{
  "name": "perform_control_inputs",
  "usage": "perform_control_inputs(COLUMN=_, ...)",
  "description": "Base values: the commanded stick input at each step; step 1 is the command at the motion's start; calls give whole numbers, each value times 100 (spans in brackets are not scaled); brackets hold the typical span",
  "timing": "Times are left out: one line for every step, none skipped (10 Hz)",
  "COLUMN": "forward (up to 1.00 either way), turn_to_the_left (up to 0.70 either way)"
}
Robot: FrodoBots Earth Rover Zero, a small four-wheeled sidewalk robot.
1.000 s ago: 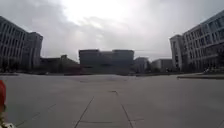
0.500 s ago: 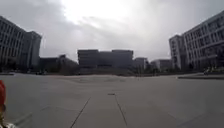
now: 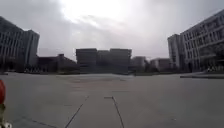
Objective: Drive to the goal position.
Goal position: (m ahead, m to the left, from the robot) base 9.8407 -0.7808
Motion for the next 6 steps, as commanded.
perform_control_inputs(forward=100, turn_to_the_left=0)
perform_control_inputs(forward=100, turn_to_the_left=0)
perform_control_inputs(forward=100, turn_to_the_left=0)
perform_control_inputs(forward=100, turn_to_the_left=0)
perform_control_inputs(forward=100, turn_to_the_left=0)
perform_control_inputs(forward=100, turn_to_the_left=40)
